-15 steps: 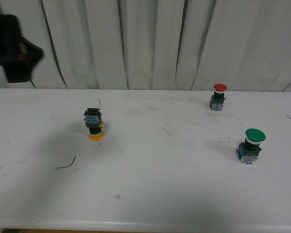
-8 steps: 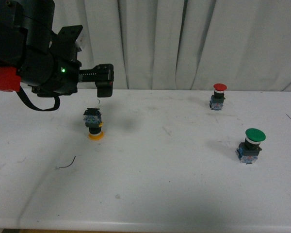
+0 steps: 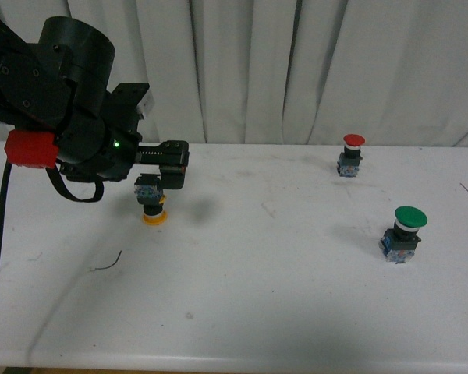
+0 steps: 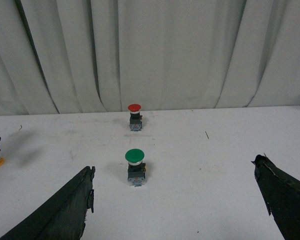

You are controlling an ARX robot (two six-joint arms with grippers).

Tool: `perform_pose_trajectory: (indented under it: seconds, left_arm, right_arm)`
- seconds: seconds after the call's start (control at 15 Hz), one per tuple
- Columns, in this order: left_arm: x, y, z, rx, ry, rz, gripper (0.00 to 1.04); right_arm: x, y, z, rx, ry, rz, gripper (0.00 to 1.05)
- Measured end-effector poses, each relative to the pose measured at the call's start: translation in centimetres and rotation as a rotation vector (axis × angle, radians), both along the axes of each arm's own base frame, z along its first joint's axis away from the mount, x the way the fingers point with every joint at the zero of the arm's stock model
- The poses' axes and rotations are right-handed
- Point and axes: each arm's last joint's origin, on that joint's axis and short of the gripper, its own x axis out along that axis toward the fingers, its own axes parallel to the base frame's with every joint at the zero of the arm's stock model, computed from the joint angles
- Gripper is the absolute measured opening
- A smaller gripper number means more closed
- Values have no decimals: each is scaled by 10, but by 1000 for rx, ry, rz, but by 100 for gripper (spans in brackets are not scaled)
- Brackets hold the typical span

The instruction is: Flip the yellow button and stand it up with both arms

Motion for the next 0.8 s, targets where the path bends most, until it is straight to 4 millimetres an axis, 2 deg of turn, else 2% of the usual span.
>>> perform_pose_trajectory:
  seconds: [0.4,0.53,0.8]
  left_arm:
    - [8,-1,-21,49,14,24,98]
    - [10,0,-21,70,2,25,96]
    - [10,-2,-21,69,-5,22,52]
  right_arm:
    - [0,0,0,0,0,0,98]
    - [0,0,0,0,0,0,98]
    - [0,0,0,0,0,0,98]
